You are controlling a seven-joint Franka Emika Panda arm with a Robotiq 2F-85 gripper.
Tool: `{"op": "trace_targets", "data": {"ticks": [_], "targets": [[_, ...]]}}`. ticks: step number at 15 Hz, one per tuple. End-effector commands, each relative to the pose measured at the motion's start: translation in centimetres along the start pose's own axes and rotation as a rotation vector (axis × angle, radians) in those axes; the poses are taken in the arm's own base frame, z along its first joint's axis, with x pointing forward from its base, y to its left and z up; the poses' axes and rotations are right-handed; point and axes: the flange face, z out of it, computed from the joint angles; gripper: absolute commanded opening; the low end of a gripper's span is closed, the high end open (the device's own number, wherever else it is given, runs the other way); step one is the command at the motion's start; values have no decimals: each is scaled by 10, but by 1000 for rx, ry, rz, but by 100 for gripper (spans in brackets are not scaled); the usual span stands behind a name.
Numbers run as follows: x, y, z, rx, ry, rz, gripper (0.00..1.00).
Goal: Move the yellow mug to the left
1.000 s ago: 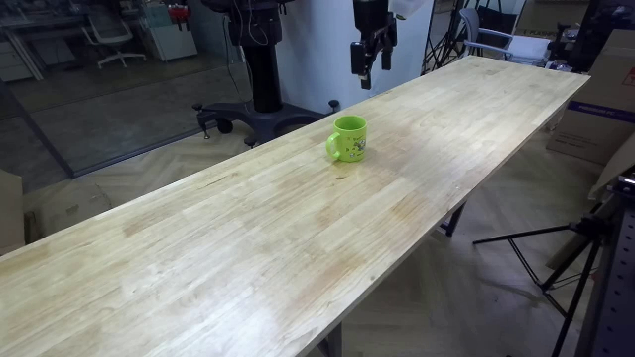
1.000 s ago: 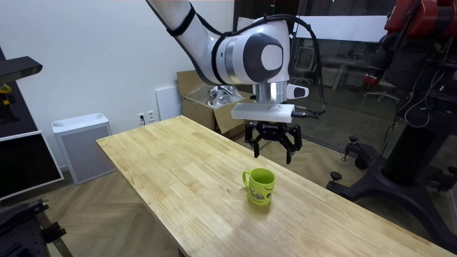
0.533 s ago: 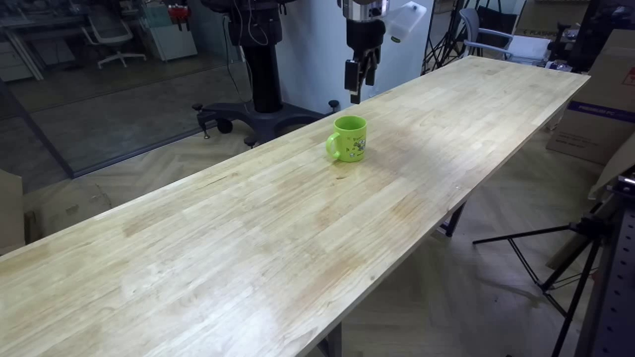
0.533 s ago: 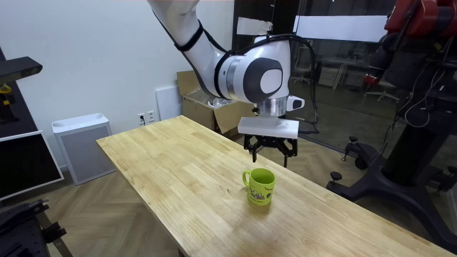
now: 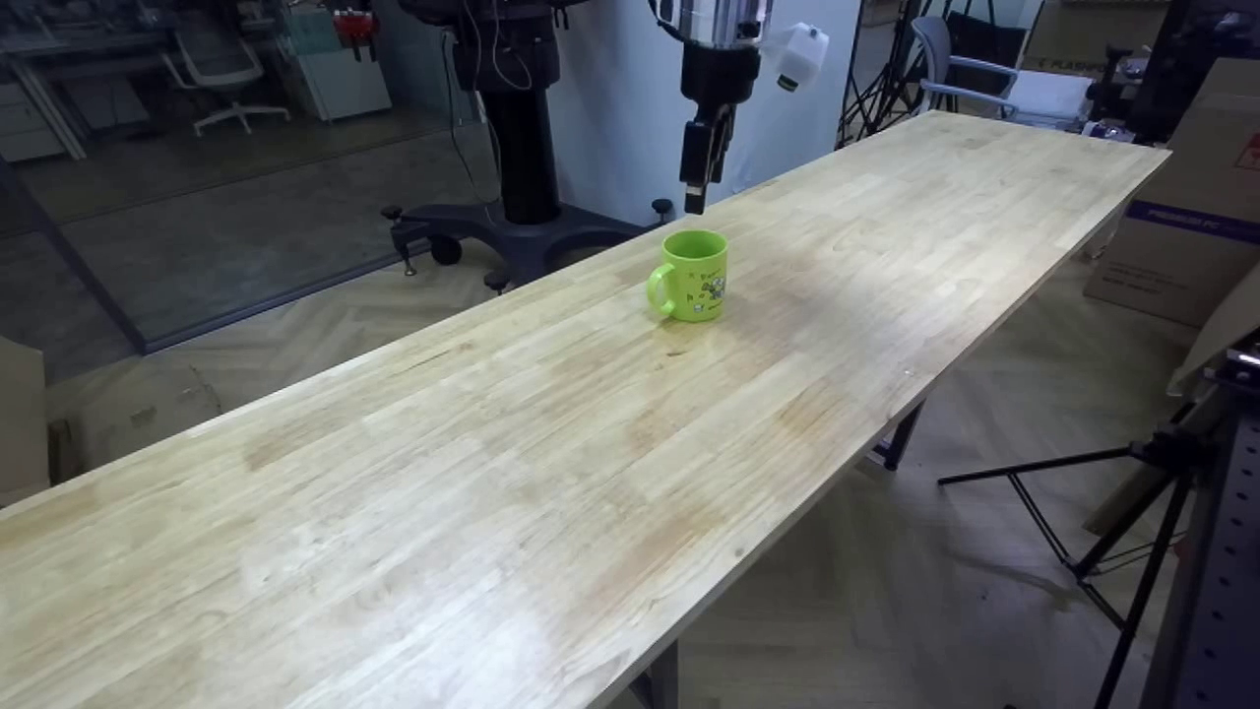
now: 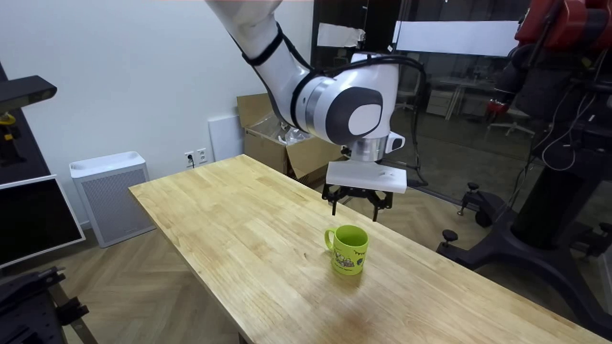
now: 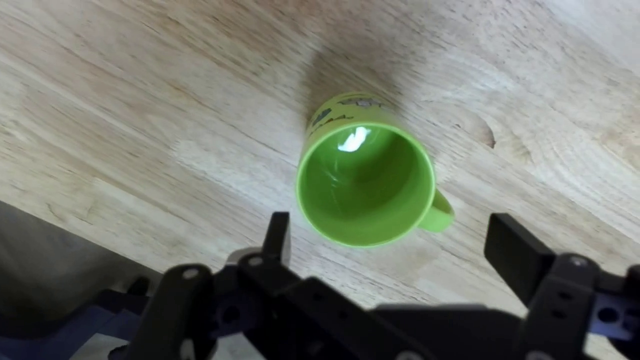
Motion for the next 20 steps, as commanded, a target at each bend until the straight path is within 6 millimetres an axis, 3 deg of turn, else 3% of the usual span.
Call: {"op": "trace_targets", "data": {"ticks": [1, 8, 17, 18, 20], "targets": [[3, -8, 13, 56, -7, -8, 100], [-7, -29, 48, 90, 33, 10, 100], [-6, -20, 68, 119, -1, -106, 100], [-7, -17, 70, 122, -1, -116, 75], [-8, -13, 73, 120, -7, -128, 67]]}}
